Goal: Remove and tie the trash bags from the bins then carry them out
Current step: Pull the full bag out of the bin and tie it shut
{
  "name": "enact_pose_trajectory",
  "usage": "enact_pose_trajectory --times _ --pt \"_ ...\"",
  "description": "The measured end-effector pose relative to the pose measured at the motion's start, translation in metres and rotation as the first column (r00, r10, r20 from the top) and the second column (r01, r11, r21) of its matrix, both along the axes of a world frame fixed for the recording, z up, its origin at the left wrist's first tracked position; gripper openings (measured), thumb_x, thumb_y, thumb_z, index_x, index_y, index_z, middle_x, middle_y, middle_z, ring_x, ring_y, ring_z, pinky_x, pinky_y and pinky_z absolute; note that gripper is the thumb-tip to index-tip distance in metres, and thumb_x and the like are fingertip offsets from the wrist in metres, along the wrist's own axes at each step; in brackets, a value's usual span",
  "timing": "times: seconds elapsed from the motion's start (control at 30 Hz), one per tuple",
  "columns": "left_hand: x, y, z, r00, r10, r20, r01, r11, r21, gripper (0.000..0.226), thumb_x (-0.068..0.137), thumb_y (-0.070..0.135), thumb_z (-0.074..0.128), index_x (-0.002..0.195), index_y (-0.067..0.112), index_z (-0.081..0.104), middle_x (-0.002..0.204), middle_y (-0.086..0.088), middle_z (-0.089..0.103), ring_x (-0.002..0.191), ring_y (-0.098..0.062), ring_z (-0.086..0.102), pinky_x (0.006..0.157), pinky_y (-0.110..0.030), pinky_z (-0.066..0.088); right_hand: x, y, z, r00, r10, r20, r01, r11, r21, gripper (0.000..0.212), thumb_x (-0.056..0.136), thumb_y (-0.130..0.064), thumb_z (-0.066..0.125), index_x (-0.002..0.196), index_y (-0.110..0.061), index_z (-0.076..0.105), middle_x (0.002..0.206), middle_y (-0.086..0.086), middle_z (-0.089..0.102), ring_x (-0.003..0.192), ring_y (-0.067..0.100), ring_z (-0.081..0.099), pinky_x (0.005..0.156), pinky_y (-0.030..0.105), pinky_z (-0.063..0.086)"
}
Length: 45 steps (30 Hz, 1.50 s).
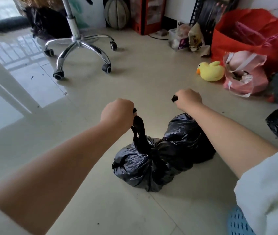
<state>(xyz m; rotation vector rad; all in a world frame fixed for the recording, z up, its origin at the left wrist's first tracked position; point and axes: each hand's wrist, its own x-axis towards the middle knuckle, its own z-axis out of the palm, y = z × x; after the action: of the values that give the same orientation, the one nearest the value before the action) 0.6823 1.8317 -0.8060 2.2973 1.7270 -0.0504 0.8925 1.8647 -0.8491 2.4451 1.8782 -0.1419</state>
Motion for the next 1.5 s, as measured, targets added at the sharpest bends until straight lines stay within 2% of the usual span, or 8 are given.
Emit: enact_pose_trajectory --times 0.07,0.23,0.53,0.77,0.97,1.17,1.37,1.5 --pt "0.0 -0.009 0.011 0.999 0.024 -0.028 -0.025 0.998 -0.05 0.029 0.098 0.02 0.042 0.102 0.0 0.062 0.078 -0.01 0.053 0.08 -0.03 0.053 0.065 -0.029 0.036 -0.004 -0.015 0.022 0.997 0.002 -0.08 0.0 1.0 0.028 0.022 0.09 -0.01 0.047 0.1 0.004 0.06 0.104 0.025 0.062 0.099 0.038 0.058 0.07 0.031 0.037" --pt "-0.005 -0.045 0.082 0.986 0.121 0.116 -0.103 0.982 -0.156 0.024 0.092 0.008 0.046 0.106 0.002 0.066 0.106 -0.016 0.066 0.096 -0.034 0.062 0.069 -0.03 0.043 -0.02 -0.064 0.103 0.969 -0.059 -0.24 0.074 0.996 0.057 0.024 0.087 -0.004 0.046 0.104 0.007 0.058 0.105 0.026 0.062 0.097 0.039 0.058 0.073 0.037 0.047" --pt "-0.061 -0.114 0.295 0.988 0.044 -0.15 -0.062 0.991 -0.119 0.024 0.09 0.001 0.044 0.105 0.006 0.063 0.089 -0.009 0.056 0.076 -0.023 0.044 0.062 -0.028 0.036 -0.082 -0.171 0.311 0.919 -0.028 -0.394 0.05 0.998 0.045 0.026 0.087 -0.006 0.045 0.106 0.003 0.061 0.109 0.022 0.065 0.102 0.036 0.055 0.08 0.036 0.044" --pt "-0.101 -0.174 0.45 0.967 -0.155 -0.202 0.155 0.988 -0.015 0.023 0.093 0.002 0.046 0.109 0.007 0.061 0.113 -0.01 0.062 0.109 -0.027 0.055 0.071 -0.031 0.041 -0.153 -0.248 0.467 0.949 0.043 -0.313 0.028 0.976 0.218 0.026 0.083 -0.004 0.045 0.1 0.0 0.064 0.101 0.02 0.068 0.1 0.034 0.052 0.079 0.034 0.04" --pt "-0.122 -0.253 0.547 0.907 -0.397 -0.142 0.407 0.912 0.045 0.022 0.094 0.009 0.048 0.109 0.006 0.063 0.114 -0.012 0.062 0.108 -0.03 0.056 0.076 -0.031 0.045 -0.185 -0.373 0.566 0.958 -0.101 -0.27 0.164 0.962 0.22 0.024 0.083 -0.003 0.046 0.1 -0.001 0.063 0.104 0.018 0.067 0.101 0.034 0.055 0.081 0.035 0.042" --pt "-0.093 -0.384 0.613 0.733 -0.666 -0.136 0.68 0.726 0.107 0.022 0.095 0.014 0.047 0.11 0.008 0.061 0.103 -0.008 0.062 0.109 -0.026 0.055 0.078 -0.032 0.047 -0.184 -0.557 0.637 0.978 -0.183 -0.105 0.211 0.839 0.502 0.017 0.06 -0.003 0.045 0.059 0.0 0.061 0.052 0.013 0.061 0.054 0.032 0.059 0.045 0.027 0.046" --pt "-0.043 -0.579 0.653 0.472 -0.846 -0.249 0.878 0.427 0.217 0.025 0.092 0.006 0.048 0.116 0.011 0.051 0.116 -0.008 0.056 0.116 -0.025 0.049 0.078 -0.032 0.047 -0.175 -0.782 0.675 0.901 -0.43 0.06 0.334 0.775 0.536 0.029 0.061 -0.015 0.033 0.058 -0.007 0.06 0.052 0.005 0.057 0.047 0.025 0.057 0.036 0.015 0.037" --pt "-0.016 -0.72 0.662 0.327 -0.895 -0.303 0.939 0.271 0.214 0.038 0.088 -0.003 0.048 0.124 0.008 0.042 0.124 -0.012 0.048 0.12 -0.029 0.044 0.082 -0.034 0.046 -0.176 -0.936 0.691 0.794 -0.602 0.084 0.459 0.685 0.566 0.011 0.054 0.004 0.063 0.061 -0.004 0.06 0.055 0.009 0.056 0.047 0.026 0.057 0.031 0.024 0.042"
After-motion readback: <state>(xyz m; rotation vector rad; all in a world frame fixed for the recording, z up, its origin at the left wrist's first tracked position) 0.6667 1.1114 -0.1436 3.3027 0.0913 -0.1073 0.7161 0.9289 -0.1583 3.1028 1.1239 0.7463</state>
